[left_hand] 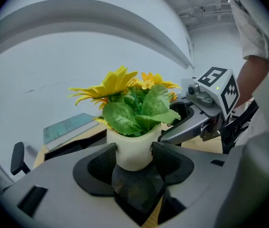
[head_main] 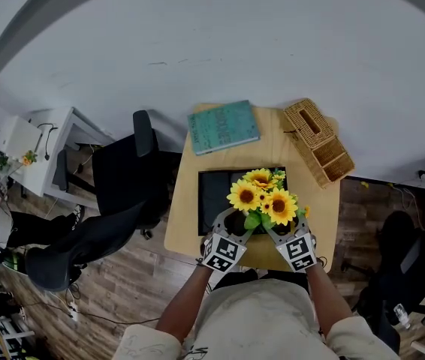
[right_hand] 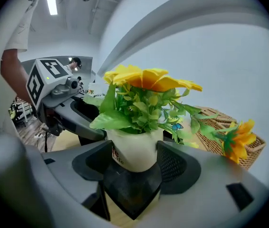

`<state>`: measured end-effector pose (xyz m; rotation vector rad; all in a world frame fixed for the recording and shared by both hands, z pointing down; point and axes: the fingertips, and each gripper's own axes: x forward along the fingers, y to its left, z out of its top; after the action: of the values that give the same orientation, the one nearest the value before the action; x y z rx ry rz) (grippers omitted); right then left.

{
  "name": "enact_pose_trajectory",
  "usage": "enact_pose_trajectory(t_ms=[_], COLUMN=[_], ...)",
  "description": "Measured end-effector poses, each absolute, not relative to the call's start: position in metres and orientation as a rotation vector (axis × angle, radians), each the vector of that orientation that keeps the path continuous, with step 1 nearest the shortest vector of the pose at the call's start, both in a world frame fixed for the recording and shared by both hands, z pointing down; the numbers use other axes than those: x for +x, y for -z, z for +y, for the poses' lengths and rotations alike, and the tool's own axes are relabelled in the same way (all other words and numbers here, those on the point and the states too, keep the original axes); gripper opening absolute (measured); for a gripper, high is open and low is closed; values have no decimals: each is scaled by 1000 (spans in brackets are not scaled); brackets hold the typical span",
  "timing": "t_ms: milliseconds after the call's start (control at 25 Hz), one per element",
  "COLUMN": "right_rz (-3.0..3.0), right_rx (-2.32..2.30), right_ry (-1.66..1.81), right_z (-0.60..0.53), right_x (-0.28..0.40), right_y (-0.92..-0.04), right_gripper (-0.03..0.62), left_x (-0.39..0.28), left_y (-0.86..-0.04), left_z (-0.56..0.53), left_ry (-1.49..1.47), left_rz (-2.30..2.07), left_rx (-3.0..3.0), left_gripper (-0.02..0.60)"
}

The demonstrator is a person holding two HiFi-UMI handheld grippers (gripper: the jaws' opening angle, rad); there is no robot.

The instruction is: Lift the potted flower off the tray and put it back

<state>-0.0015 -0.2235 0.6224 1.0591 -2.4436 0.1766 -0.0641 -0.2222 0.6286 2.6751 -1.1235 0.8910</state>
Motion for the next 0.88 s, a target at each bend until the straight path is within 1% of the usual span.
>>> enact_pose_trajectory(t_ms=[320, 600, 880], right_rz=[-2432, -2424, -2413], right_rx=[1057, 1079, 1131], right_ry=[-255, -275, -299], right_z=[-229, -226, -201], right_x=[0, 1, 20], right_y=[-640, -638, -636], right_gripper=[313, 313, 313], left_x=[-63, -68, -83], left_y=[-644, -638, -627], left_z=[-227, -224, -208], left_ry=[-898, -837, -800], left_rz=[-1124, -1180, -1239], left_rx=[2620, 2609, 2602], left_gripper=[249, 249, 249])
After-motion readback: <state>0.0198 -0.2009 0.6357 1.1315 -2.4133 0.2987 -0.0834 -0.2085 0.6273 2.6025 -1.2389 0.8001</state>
